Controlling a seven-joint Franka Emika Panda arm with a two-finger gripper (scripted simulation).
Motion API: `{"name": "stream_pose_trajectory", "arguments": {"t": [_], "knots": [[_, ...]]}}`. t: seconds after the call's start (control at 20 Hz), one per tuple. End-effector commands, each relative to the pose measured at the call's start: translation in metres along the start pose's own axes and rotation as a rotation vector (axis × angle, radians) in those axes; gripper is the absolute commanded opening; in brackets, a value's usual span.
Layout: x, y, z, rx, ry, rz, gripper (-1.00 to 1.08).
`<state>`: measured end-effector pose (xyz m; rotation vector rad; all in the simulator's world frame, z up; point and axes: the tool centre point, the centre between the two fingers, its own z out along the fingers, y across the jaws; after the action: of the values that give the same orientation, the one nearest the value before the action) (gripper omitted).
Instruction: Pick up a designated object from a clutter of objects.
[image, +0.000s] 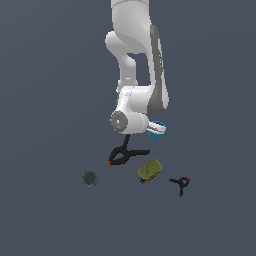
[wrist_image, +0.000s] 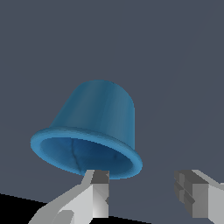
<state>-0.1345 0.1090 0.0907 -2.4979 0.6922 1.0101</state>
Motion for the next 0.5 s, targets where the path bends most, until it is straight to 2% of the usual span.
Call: {"name": "stream_pose_trajectory", "arguments": {"t": [0.0, 0.45], "knots": [[0.0, 0.0, 0.004, 0.0, -0.001, 0.001, 0.28], [-0.001, 0.001, 0.029, 0.001, -0.003, 0.005, 0.28]]}}
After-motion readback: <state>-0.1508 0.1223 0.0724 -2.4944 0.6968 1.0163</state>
